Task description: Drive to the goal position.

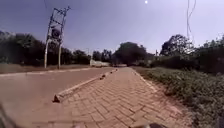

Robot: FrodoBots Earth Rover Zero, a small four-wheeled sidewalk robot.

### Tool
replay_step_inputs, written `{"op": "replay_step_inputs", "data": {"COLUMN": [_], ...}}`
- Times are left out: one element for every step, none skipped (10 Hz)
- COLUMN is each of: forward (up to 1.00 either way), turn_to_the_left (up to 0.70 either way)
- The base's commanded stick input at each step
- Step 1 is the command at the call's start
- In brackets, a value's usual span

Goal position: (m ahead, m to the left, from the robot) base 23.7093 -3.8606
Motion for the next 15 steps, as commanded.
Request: {"op": "replay_step_inputs", "data": {"forward": [0.3, 0.3, 0.3, 0.3, 0.3, 0.3, 0.3, 0.3, 0.3, 0.3, 0.3, 0.3, 0.3, 0.3, 0.3], "turn_to_the_left": [0.0, 0.0, 0.0, 0.0, 0.0, 0.0, 0.0, 0.0, 0.0, 0.0, 0.0, 0.0, 0.0, 0.0, 0.0]}}
